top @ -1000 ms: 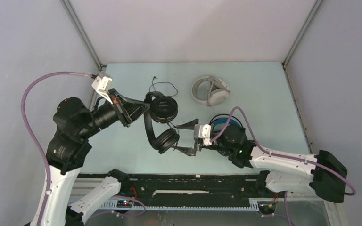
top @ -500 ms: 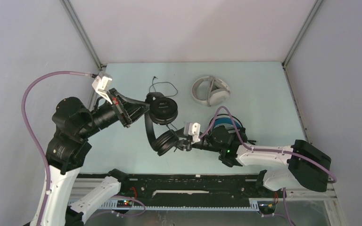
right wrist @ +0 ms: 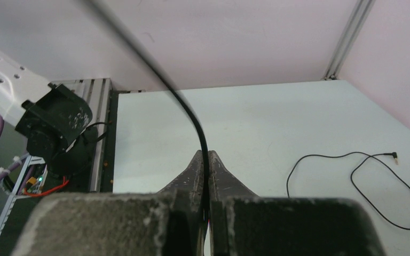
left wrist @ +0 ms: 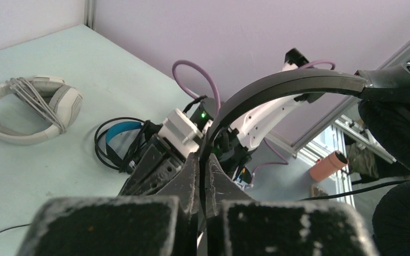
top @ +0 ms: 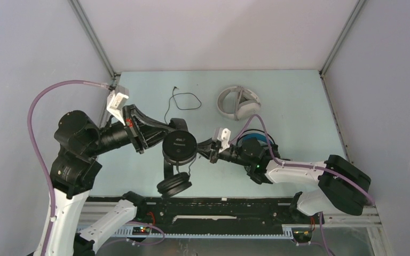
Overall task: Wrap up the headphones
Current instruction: Wrap the headphones cable around the headphones.
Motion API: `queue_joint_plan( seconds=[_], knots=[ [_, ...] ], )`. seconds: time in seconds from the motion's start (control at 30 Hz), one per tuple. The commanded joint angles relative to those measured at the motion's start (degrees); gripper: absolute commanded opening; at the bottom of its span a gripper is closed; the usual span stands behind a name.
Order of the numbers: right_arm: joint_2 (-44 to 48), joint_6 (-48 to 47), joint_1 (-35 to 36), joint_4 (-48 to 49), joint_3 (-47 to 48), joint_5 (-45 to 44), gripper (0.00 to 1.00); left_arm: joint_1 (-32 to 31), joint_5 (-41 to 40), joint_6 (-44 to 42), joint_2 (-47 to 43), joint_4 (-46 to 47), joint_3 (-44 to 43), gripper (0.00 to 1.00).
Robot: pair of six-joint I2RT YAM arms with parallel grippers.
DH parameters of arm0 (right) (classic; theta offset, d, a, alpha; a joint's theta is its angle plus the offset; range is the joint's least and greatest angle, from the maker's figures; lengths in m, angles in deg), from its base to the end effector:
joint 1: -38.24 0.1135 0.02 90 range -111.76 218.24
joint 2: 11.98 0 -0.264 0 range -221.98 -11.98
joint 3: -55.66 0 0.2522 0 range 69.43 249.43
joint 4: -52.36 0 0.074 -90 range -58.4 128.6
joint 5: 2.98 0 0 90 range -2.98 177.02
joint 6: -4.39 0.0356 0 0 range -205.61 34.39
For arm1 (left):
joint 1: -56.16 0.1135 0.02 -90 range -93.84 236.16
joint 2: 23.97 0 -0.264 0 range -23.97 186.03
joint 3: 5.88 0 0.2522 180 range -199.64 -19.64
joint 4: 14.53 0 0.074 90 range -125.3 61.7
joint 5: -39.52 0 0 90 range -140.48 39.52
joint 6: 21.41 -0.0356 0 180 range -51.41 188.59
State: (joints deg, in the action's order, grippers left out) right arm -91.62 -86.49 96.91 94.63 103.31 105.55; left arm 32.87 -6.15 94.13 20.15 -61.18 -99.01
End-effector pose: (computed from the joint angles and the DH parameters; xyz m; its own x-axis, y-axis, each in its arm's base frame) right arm 0.1424 0.2557 0.2588 0.1077 0.1489 -0.9830 -0.9710 0.2282 -0.0718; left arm 0.0777 -0.0605 0.4917 -0.3643 -0.1789 -0.9139 0.8501 0.3367 -0.4048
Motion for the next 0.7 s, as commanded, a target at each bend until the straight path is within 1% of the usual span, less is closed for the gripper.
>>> queue_joint_plan(
  seconds=[0.0,0.17,0.3,0.5,0.67],
  knots=[
    [0.92,3.77,-2.4,5.05,0.21,0.81,0.0,-0.31,3.47,-4.26,0.01,-4.31,-1.53,0.0],
    [1.16,4.39,-3.61,5.44,0.21,0.78,0.0,-0.63,5.18,-6.17,0.88,-6.15,-0.82,0.0],
    [1.68,4.35,-4.02,5.24,0.33,-0.05,0.0,-2.37,5.33,-7.13,1.24,-6.1,1.36,0.0],
    [3.24,2.54,-4.88,-0.14,2.25,-0.2,0.0,-7.78,4.58,-10.64,2.3,-8.28,3.61,0.0],
    [5.29,2.47,-6.66,-3.76,2.76,0.19,0.0,-12.38,2.6,-16.75,4.6,-13.8,4.58,0.0]
  ],
)
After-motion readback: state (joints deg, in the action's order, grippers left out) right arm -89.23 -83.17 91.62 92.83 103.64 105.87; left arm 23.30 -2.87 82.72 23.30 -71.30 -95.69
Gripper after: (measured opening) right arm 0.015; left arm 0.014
